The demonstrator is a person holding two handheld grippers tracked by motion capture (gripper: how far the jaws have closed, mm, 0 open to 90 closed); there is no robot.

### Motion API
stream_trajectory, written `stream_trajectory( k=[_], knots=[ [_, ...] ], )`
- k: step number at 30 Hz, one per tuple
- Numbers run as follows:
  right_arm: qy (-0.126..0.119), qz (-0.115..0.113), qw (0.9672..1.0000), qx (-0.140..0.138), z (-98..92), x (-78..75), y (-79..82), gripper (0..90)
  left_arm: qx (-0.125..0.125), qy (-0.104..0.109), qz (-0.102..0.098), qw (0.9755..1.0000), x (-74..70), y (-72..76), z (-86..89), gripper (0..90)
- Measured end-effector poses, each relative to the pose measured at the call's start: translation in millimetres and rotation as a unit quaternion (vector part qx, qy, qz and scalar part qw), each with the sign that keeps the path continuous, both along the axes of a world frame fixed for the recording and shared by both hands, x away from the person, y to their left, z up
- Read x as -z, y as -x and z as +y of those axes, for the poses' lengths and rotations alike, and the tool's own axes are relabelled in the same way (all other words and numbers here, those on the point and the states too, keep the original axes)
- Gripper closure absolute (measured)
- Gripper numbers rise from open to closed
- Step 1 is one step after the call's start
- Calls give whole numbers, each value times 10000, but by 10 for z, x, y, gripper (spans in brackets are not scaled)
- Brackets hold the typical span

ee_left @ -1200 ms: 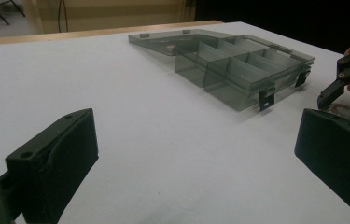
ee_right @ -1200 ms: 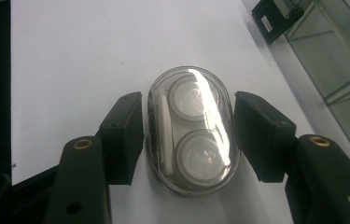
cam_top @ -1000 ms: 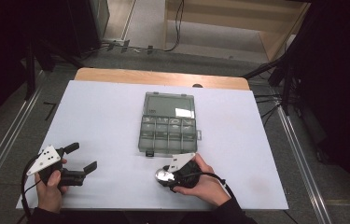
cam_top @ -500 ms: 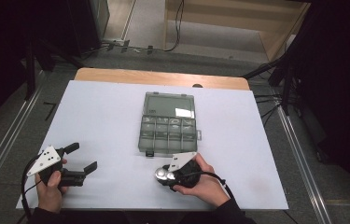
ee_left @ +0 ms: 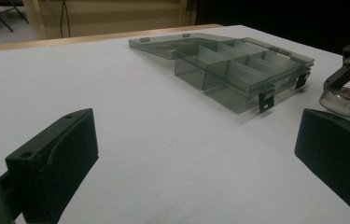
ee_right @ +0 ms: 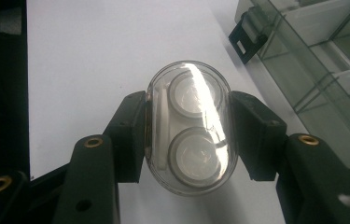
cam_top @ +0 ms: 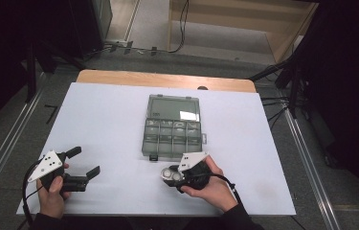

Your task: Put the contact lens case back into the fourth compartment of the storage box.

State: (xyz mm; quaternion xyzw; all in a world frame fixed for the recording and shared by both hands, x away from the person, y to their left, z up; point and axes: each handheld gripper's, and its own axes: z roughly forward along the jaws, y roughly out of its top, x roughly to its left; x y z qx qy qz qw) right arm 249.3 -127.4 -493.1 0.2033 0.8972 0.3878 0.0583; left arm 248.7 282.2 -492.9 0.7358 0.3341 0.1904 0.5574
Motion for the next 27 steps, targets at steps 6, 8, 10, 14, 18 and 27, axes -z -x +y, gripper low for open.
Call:
stream_trajectory(
  k=[6,8,10,14,18,27],
  knots=[
    [-53,1,10000,80,-24,-33,2,468,23,7,0,10000,6,-6,-3,0],
    [-72,-2,9999,114,-42,-40,-5,468,20,14,-2,10000,7,-8,-5,0],
    [-116,18,9998,145,-62,-50,-13,468,17,-12,-4,10000,6,-6,-6,0],
    [-210,33,9997,128,-94,-75,-24,468,26,-11,-15,10000,9,-5,-12,0],
    [-252,51,9996,106,-111,-116,-27,468,31,0,-23,10000,11,-7,-11,0],
    [-328,28,9991,262,-162,-177,-48,468,32,-12,-29,10000,14,-10,-23,0]
  ],
)
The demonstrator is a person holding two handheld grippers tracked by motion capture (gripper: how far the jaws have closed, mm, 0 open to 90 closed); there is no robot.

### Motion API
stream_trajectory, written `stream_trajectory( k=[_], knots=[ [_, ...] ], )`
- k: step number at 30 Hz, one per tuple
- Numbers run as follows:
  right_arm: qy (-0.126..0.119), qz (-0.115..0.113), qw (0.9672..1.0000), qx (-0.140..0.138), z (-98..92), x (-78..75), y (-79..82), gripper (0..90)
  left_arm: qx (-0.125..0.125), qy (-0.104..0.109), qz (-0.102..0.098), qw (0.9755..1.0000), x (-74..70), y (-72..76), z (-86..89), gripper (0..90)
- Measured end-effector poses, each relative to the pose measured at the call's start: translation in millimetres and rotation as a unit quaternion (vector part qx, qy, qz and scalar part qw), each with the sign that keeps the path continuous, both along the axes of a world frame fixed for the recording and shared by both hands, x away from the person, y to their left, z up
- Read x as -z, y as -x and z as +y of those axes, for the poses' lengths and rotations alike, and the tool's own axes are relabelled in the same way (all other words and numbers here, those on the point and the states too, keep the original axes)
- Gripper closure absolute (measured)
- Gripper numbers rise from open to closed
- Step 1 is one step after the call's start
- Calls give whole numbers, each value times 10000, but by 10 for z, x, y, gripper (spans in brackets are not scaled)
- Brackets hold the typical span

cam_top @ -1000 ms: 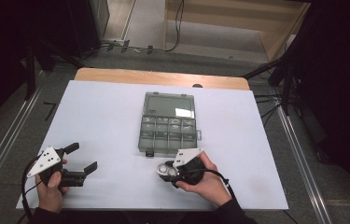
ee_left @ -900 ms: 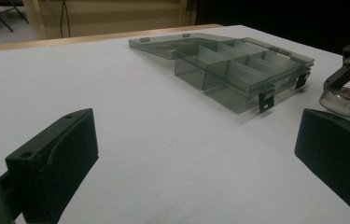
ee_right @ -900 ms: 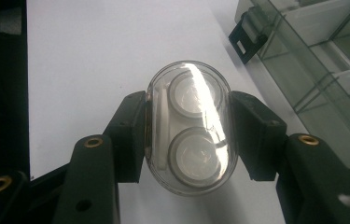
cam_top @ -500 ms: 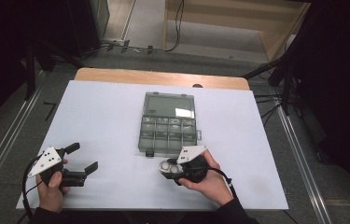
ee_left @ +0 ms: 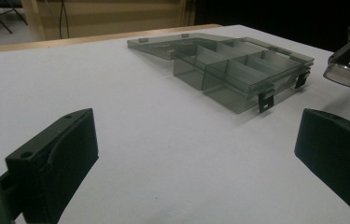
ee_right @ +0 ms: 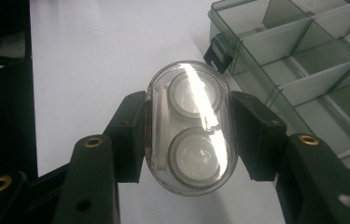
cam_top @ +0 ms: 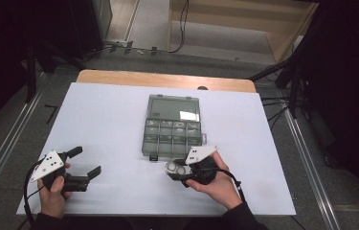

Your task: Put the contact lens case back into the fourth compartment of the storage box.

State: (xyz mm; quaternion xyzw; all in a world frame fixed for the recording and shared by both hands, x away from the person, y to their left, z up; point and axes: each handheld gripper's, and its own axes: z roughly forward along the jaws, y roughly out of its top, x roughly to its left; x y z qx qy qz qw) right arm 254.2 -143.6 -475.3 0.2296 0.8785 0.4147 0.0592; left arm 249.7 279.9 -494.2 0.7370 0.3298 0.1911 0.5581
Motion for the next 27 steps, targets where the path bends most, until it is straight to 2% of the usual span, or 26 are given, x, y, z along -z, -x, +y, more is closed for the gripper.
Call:
stream_trajectory(
  k=[13,27],
  knots=[
    [-142,-49,9996,226,-147,-164,-79,468,31,-14,0,10000,3,1,-5,0],
    [-113,-9,9992,392,-169,-242,-189,468,46,-11,3,10000,2,0,-1,0]
  ],
)
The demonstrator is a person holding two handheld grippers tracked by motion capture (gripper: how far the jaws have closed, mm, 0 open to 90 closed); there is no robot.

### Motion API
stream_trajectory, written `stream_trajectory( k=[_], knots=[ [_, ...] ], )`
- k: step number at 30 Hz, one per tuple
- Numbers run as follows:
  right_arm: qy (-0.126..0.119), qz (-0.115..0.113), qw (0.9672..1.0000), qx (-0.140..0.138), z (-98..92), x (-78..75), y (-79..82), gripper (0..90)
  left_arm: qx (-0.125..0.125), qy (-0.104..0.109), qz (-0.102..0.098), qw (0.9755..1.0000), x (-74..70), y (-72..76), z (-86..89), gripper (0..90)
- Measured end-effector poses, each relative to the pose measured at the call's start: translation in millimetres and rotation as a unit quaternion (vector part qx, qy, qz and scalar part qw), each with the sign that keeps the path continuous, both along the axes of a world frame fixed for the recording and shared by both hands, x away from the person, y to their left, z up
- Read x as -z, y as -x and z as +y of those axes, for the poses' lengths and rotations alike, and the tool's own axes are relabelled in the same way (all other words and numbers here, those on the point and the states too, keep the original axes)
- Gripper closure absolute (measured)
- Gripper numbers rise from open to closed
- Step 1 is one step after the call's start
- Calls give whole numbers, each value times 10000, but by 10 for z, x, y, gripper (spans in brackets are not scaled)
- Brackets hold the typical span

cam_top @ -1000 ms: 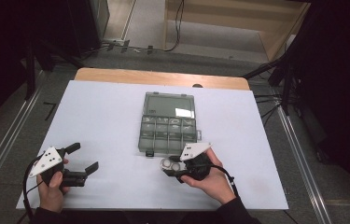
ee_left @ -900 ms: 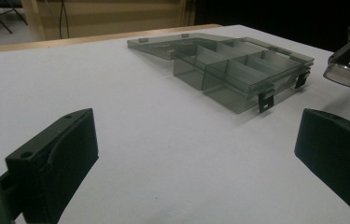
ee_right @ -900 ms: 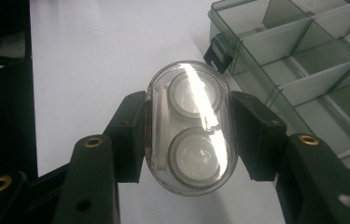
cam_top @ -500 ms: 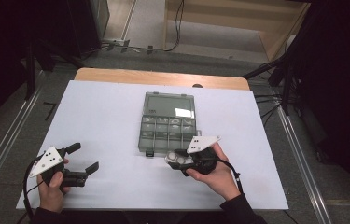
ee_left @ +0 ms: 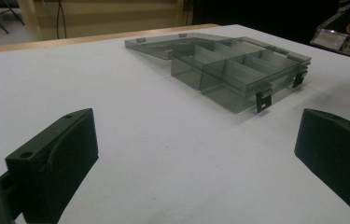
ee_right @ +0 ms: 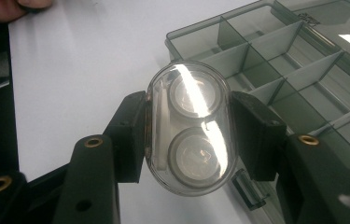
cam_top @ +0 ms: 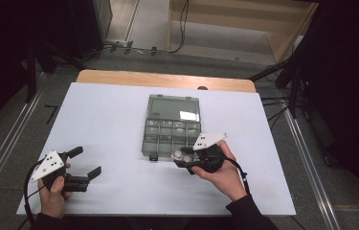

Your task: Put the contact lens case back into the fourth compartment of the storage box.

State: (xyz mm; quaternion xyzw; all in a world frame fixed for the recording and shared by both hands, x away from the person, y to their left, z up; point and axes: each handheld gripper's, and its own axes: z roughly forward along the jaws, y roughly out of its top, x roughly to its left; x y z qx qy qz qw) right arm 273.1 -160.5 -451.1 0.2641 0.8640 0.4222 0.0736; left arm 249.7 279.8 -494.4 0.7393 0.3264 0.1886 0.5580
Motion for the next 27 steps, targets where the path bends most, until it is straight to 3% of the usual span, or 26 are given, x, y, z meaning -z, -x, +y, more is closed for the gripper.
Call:
stream_trajectory(
  k=[27],
  knots=[
    [-6,70,9992,397,-62,-84,-205,468,75,-46,-24,10000,2,6,-8,0]
  ],
)
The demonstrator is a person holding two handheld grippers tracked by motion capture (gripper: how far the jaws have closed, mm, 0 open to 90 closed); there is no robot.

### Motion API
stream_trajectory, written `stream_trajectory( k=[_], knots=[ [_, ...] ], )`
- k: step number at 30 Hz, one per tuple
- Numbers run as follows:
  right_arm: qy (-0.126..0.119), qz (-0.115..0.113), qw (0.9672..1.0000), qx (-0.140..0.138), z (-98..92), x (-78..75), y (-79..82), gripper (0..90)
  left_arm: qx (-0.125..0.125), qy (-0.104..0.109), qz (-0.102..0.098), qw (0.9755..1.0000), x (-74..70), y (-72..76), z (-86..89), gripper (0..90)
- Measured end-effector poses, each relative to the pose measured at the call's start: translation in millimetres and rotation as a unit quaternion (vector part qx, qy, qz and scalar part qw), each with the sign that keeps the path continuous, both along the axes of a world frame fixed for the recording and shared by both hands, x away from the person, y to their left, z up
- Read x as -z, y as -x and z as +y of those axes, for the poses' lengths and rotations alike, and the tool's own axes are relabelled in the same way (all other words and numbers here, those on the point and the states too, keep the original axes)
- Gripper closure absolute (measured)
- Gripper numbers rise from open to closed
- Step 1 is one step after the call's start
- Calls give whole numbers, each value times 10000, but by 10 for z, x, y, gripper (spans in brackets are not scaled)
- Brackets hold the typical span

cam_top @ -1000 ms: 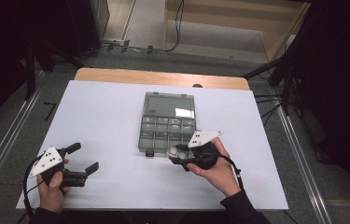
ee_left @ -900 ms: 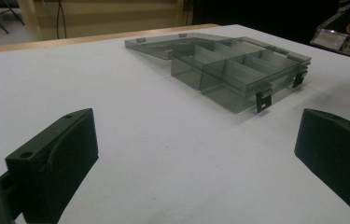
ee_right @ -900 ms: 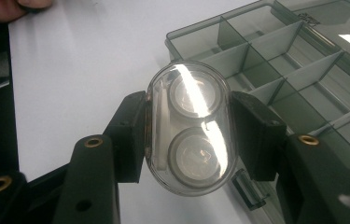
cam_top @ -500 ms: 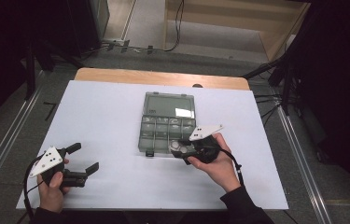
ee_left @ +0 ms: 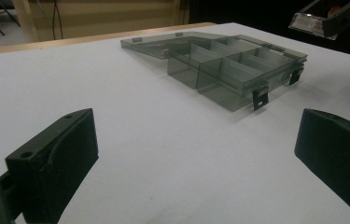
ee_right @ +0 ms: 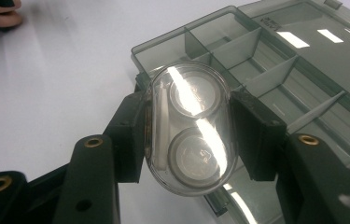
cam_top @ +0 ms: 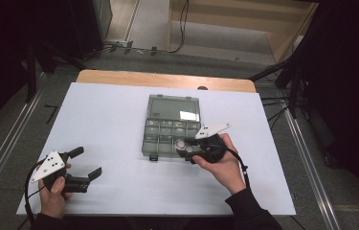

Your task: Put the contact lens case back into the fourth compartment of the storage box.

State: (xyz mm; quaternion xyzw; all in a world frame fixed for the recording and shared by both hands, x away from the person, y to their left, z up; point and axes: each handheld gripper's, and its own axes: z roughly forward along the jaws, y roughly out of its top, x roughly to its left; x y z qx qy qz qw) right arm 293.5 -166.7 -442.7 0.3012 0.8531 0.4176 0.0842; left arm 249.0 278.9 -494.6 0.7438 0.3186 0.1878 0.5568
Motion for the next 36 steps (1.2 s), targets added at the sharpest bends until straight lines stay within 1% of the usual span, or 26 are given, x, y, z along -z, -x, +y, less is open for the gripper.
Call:
stream_trajectory(
  k=[3,7,11,14,16,19,22,26,31,36],
  knots=[
    [-34,4,10000,55,-6,-13,-16,468,-5,-1,-7,10000,0,0,-1,0],
    [-17,-34,10000,79,-10,-34,-41,468,-5,-5,-13,10000,-1,1,2,0],
    [19,-88,9998,202,-14,-51,-62,468,1,17,-26,10000,1,0,2,0],
    [42,-108,9997,235,-14,-56,-87,468,7,24,-25,10000,1,0,4,0],
    [40,-71,9996,272,-14,-60,-99,468,10,19,-28,10000,1,0,2,0],
    [10,-93,9995,310,-15,-64,-135,468,3,14,-26,10000,1,3,1,0],
    [6,-62,9993,373,-5,-68,-160,468,-5,15,-41,10000,-2,5,7,0],
    [-6,-58,9991,425,3,-71,-202,468,-15,91,-52,9999,-3,7,18,0],
    [-31,-33,9987,507,0,-103,-249,468,-20,101,-63,9999,-2,7,19,0],
    [-41,-62,9983,577,-14,-133,-297,468,-16,96,-54,9999,-2,7,18,0]
  ],
)
